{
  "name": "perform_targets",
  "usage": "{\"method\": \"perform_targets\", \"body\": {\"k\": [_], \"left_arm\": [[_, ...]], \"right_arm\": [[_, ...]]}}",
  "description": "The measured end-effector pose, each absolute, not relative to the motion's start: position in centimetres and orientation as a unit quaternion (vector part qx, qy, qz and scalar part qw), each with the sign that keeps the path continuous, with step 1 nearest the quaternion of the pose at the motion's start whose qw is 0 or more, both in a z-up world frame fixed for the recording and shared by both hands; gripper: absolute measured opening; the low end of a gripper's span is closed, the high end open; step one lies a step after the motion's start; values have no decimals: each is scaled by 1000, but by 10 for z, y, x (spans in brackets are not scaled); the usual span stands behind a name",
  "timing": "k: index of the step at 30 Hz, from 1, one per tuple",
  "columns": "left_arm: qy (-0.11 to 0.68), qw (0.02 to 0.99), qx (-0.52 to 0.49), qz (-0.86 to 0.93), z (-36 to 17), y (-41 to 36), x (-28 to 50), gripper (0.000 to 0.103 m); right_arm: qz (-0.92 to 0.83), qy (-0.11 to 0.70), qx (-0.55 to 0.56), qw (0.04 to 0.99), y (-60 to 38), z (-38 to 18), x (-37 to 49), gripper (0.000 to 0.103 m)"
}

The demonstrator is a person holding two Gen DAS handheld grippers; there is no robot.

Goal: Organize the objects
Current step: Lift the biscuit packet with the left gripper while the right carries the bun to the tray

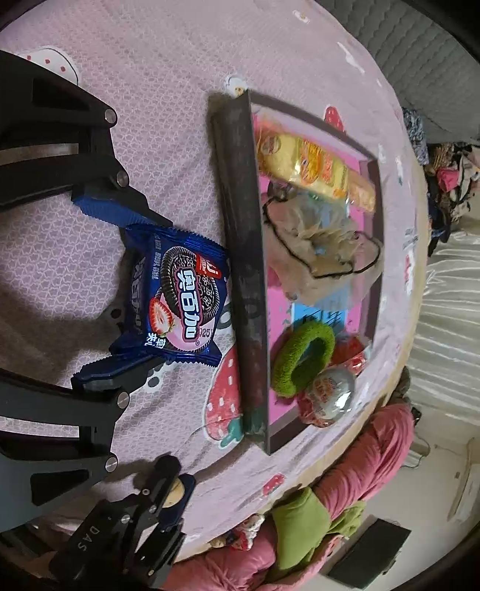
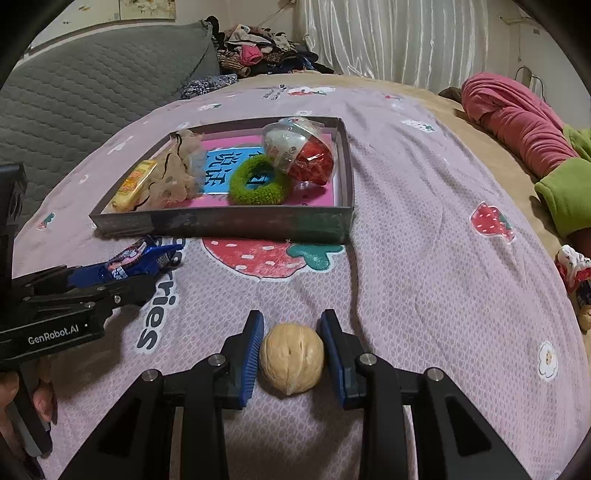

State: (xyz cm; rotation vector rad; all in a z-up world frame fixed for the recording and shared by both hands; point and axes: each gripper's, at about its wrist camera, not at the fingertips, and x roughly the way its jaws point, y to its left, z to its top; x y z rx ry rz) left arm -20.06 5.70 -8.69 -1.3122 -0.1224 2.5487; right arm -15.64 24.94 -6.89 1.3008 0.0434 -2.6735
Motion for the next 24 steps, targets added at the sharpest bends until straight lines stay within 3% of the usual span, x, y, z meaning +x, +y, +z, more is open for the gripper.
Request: {"method": "perform_targets", "body": {"k": [24], "left_arm": [[-56,124,-415,899,-36,35,-164,61]], "right_arm": [[-904,25,415,104,227,-27,-136,33]]}}
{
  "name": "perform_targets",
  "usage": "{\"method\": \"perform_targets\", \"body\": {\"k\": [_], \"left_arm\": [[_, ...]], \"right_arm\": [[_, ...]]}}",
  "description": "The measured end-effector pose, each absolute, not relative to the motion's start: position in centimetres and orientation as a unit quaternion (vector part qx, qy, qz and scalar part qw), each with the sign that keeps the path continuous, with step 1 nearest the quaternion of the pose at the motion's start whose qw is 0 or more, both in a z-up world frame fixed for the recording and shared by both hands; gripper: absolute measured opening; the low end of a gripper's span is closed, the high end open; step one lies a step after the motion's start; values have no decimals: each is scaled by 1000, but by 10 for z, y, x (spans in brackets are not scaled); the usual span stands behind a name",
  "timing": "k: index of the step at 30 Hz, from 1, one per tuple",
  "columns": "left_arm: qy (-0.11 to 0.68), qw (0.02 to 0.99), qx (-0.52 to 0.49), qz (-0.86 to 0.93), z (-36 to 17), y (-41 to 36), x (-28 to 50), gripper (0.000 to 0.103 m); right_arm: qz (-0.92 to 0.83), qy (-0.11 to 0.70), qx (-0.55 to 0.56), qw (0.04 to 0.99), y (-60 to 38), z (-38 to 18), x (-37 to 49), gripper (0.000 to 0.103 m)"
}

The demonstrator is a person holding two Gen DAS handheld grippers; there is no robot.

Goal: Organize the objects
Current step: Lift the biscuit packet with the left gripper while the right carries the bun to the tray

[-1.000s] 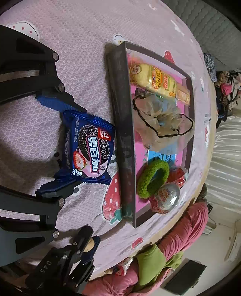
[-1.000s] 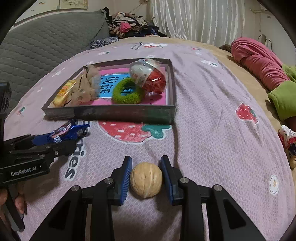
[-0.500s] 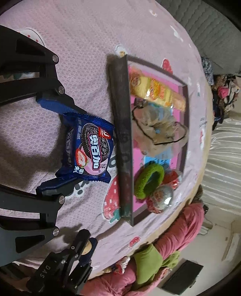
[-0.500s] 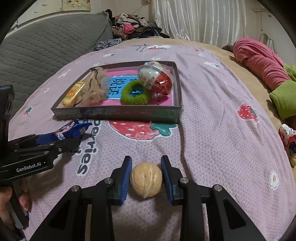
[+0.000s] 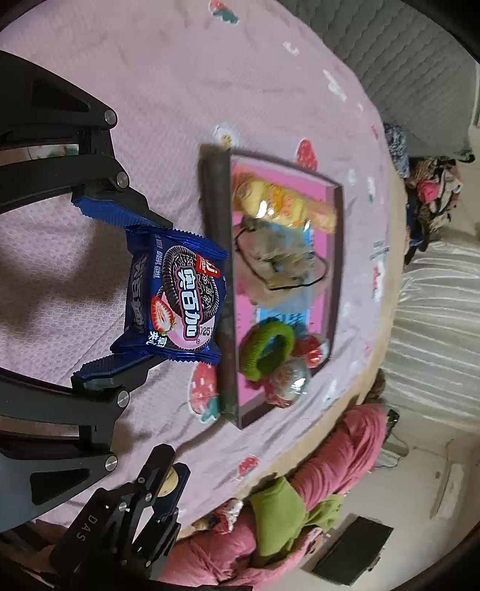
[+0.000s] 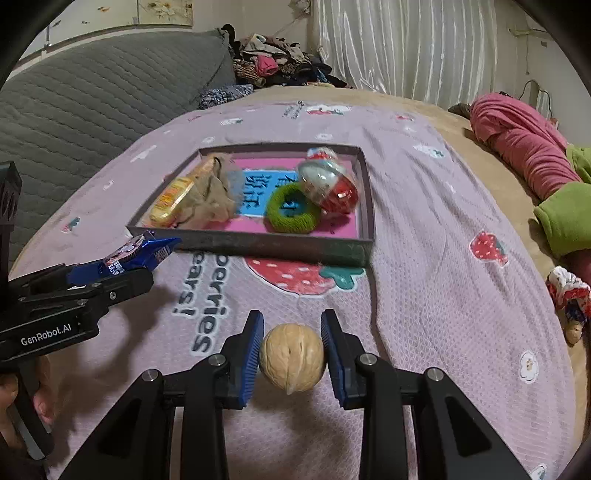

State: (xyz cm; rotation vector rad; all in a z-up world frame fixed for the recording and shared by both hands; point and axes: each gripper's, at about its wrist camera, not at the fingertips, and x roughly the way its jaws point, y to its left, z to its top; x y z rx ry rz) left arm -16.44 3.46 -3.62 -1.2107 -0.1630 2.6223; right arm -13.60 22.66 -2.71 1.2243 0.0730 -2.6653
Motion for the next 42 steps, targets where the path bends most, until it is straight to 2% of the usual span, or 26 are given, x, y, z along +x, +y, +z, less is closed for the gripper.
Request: {"method": "perform_targets", "body": {"k": [20,42], "left_arm": [[-46,94,-347,932,60,5,-98,61],[-38,76,-321,943,112,-2,-72,61]], "right_arm": [[-927,36,354,120,204,63,-88,33],[-938,40,321,126,194,115,-74,33]]}}
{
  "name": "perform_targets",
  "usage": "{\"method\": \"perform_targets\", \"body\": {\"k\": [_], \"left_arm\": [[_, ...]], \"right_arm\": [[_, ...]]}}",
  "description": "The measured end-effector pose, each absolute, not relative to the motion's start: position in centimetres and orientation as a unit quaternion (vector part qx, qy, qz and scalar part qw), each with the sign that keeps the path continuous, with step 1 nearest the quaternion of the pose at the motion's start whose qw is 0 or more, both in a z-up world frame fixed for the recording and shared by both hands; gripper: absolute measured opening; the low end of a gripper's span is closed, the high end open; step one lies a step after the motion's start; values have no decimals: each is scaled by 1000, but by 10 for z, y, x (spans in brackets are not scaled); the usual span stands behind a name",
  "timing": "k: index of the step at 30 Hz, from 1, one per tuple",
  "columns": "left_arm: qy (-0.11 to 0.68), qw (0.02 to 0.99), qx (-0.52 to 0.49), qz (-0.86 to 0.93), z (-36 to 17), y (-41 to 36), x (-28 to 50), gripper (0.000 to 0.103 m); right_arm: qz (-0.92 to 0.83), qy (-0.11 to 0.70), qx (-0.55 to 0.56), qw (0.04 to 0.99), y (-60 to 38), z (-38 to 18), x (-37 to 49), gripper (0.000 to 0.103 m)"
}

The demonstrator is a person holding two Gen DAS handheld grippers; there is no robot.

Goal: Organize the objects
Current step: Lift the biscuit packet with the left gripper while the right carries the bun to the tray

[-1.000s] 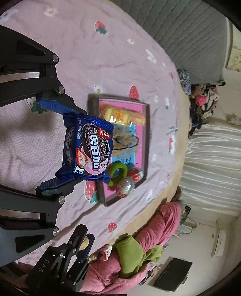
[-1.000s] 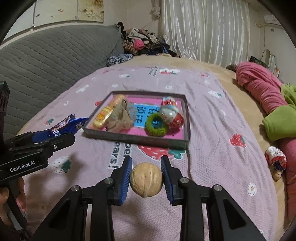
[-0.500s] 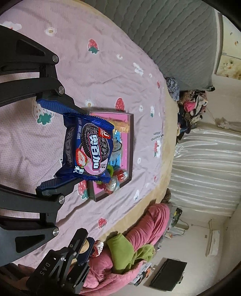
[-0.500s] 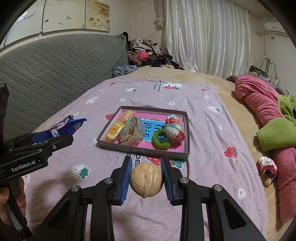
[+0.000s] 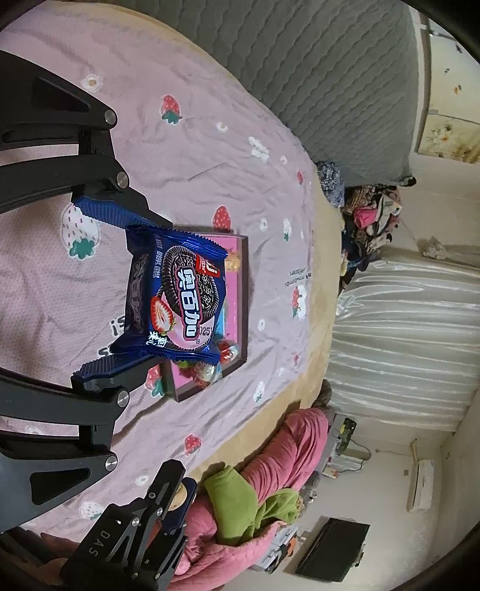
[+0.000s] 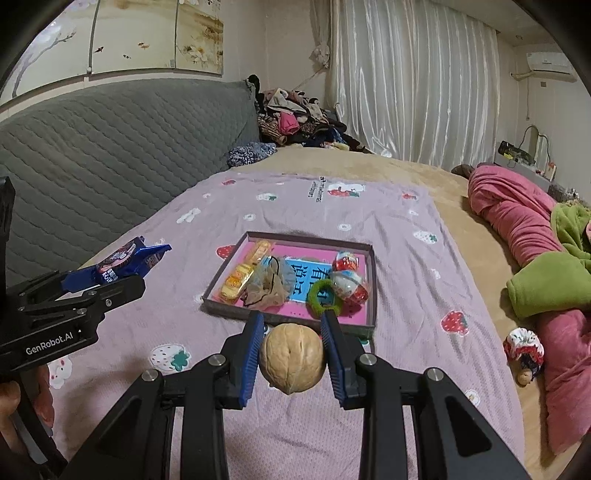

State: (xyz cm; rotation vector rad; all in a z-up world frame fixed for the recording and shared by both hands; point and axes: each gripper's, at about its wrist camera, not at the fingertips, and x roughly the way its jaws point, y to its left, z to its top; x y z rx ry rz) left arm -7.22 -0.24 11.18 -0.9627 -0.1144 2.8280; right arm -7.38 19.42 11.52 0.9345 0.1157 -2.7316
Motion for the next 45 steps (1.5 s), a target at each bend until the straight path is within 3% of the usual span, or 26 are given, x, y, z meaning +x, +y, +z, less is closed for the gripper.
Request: {"method": "perform_targets", "body": {"k": [25,45], "left_arm": [[-24,71,-312,947,138,-5,-156,61],[-31,76,-345,935,50,15,-296,61]], "right_arm": [[-943,56,303,129,183,147,-145,33],[-933,54,325,143,170,78,-237,33]]}}
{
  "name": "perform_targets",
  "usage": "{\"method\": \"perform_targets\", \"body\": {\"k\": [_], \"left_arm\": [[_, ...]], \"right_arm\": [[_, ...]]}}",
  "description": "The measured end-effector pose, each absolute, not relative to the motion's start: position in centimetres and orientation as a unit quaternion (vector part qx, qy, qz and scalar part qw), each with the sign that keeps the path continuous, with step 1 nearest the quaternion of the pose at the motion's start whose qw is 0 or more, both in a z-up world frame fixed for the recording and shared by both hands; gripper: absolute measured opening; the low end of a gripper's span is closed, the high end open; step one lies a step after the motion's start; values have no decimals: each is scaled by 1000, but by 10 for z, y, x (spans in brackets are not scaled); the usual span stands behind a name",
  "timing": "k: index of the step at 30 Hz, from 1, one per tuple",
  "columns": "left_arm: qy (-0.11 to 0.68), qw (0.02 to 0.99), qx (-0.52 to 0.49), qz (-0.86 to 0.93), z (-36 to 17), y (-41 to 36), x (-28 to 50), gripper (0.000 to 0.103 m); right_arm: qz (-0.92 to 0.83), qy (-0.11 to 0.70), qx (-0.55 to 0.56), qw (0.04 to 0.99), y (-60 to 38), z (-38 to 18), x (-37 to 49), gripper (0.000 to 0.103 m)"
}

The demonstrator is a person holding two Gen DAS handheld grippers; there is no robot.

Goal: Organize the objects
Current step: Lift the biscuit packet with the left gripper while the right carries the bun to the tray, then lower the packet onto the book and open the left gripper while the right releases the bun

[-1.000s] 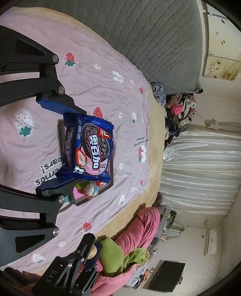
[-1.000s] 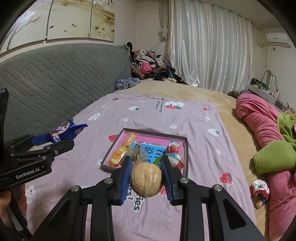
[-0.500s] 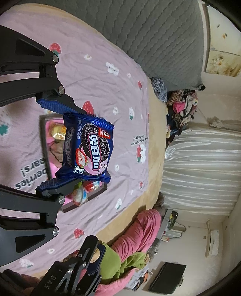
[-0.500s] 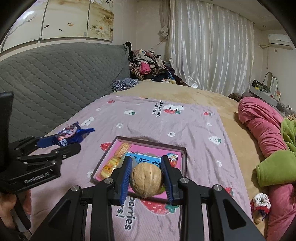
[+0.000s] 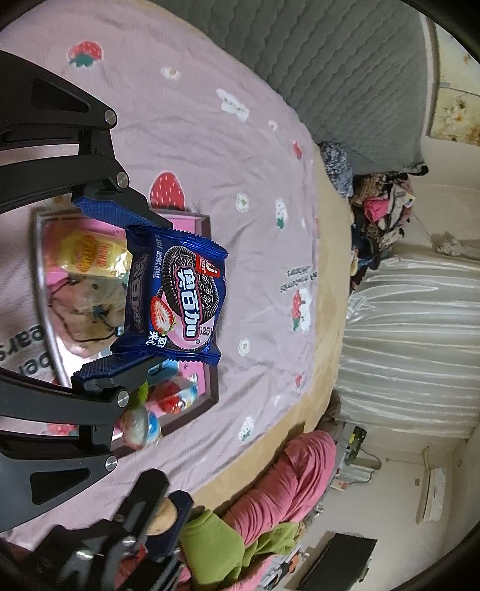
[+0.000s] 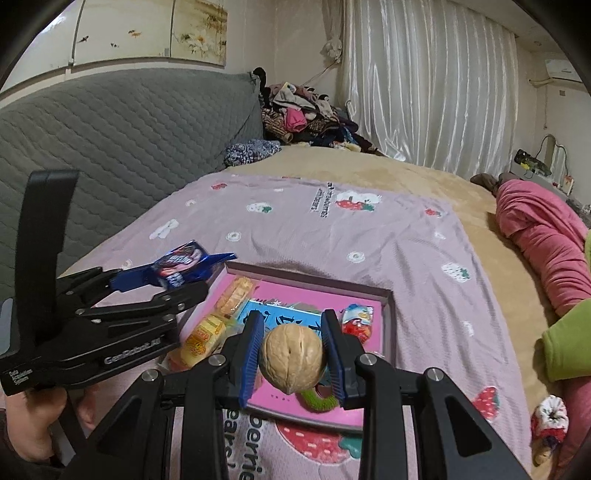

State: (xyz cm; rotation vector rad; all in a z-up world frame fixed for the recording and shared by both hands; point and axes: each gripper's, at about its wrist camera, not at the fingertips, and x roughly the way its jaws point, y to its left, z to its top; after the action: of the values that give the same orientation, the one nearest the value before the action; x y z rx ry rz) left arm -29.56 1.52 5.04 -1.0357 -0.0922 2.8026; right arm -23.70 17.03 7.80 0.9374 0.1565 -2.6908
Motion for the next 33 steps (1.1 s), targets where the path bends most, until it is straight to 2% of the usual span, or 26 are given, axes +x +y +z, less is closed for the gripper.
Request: {"method": "perform_targets", "body": {"k": [19,33], "left_arm": [[-27,92,-385,918,-48,40,-376,61],[17,81,-394,915,-61,49,-380,62]], "right_arm": [[-911,69,378,153,161,-32,-286,33],[-898,88,404,152,157,-58,-297,33]]}}
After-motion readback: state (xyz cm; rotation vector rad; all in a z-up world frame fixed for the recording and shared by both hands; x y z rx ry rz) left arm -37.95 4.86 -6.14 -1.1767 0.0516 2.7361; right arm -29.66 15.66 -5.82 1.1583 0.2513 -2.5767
